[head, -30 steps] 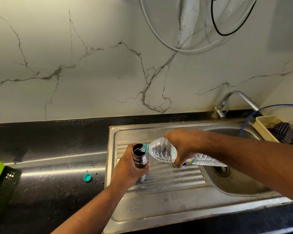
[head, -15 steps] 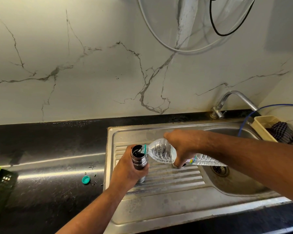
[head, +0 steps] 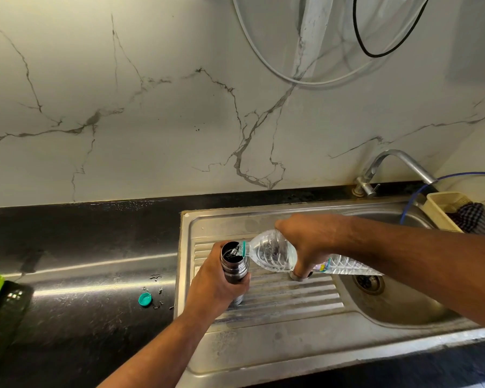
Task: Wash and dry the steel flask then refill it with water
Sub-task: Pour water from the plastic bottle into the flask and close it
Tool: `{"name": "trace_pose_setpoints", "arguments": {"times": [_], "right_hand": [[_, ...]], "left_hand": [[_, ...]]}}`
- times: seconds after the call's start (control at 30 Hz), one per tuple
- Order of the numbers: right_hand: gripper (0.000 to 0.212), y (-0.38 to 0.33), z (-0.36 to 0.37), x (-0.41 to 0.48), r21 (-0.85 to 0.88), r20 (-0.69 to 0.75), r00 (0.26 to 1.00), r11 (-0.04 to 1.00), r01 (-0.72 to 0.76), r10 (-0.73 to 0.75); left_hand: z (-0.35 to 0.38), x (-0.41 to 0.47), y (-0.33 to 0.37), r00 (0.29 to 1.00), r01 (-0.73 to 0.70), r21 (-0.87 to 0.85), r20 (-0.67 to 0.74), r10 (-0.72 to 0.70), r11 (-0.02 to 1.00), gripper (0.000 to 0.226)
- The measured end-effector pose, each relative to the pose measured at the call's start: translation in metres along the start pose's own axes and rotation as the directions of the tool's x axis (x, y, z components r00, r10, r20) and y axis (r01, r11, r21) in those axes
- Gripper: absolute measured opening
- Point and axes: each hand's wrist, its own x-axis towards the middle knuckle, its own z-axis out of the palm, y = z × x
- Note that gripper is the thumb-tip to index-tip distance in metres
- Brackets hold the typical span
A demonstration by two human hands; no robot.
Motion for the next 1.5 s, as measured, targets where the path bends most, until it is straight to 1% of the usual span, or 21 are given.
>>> {"name": "trace_pose_setpoints", "arguments": {"times": [1.5], "right_hand": [[0.086,-0.0001,0.0013,0.0021,0.011,0.007,1.000,1.000,-0.004,0.004]], "left_hand": [[0.0015,0.0000,-0.0015,1.000,-0.006,-0.008,0.002,0.006,1.000,0.081]]}}
